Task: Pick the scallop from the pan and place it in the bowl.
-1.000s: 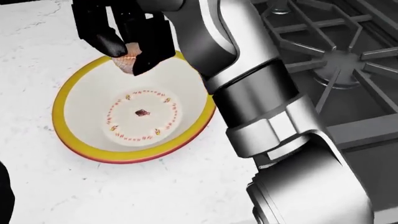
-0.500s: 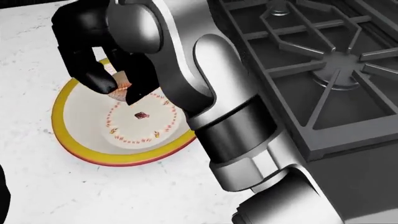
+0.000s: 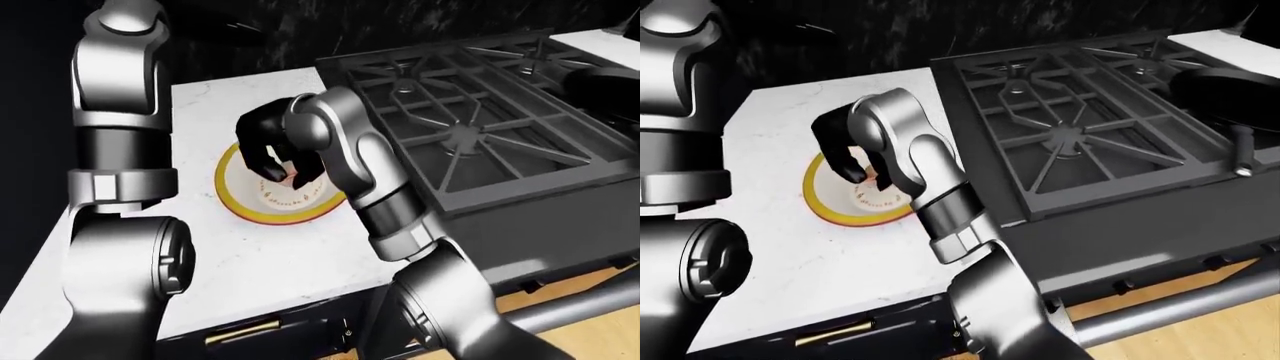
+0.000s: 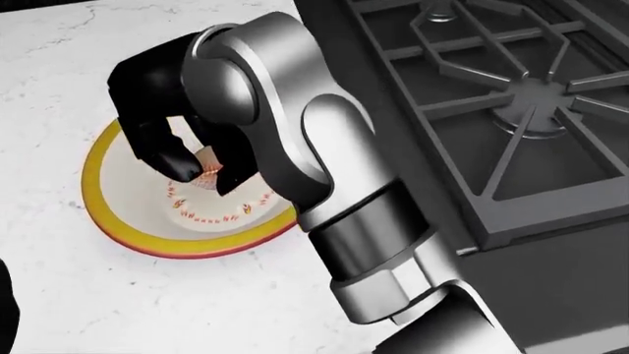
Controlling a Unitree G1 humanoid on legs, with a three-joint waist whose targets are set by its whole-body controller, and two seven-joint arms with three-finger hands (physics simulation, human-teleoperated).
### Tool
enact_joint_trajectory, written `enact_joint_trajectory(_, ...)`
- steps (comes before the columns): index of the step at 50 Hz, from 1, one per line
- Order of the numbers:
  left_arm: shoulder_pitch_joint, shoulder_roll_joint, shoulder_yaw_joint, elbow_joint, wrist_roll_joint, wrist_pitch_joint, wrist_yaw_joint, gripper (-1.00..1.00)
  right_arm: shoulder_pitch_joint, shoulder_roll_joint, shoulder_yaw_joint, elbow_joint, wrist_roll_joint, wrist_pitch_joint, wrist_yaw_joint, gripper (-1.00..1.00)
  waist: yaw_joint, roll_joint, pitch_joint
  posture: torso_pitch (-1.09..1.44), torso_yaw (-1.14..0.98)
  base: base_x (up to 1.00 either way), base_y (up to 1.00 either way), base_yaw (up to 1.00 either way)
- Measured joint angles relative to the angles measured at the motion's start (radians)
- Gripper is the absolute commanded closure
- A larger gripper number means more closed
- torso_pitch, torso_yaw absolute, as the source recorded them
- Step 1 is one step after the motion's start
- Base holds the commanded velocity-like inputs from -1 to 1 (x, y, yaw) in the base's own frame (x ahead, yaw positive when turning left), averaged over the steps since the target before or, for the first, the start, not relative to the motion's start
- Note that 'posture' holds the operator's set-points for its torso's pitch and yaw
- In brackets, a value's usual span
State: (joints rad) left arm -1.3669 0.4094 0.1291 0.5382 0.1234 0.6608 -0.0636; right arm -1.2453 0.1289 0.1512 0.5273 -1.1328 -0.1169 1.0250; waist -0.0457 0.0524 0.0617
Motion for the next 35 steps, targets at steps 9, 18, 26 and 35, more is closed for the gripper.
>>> enact_joint_trajectory(9,-0.001,-0.001,-0.001,0.005,0.0,0.003,-0.002,-1.0,-0.011,0.006,-0.006,0.001,-0.005,0.003,0.0,-1.0,-0.001,0.0,-0.002,0.0,0.0,0.0,0.0,0.0)
enact_joint_trajectory(18,-0.005,0.002,0.0,0.012,0.001,-0.006,-0.001,-1.0,-0.019,0.005,-0.007,0.017,-0.004,0.006,-0.007,-1.0,0.0,0.0,-0.003,0.0,0.0,0.0,0.0,0.0)
enact_joint_trajectory(26,-0.002,0.002,0.0,0.007,0.001,-0.001,-0.003,-1.0,-0.039,-0.002,-0.014,0.011,0.001,0.016,0.001,-1.0,-0.001,0.001,-0.001,0.0,0.0,0.0,0.0,0.0)
enact_joint_trajectory(35,0.004,0.001,0.0,0.006,0.003,0.007,-0.002,-1.0,-0.108,-0.058,-0.057,-0.005,0.061,0.075,0.004,-1.0,-0.001,-0.003,-0.003,0.0,0.0,0.0,0.0,0.0)
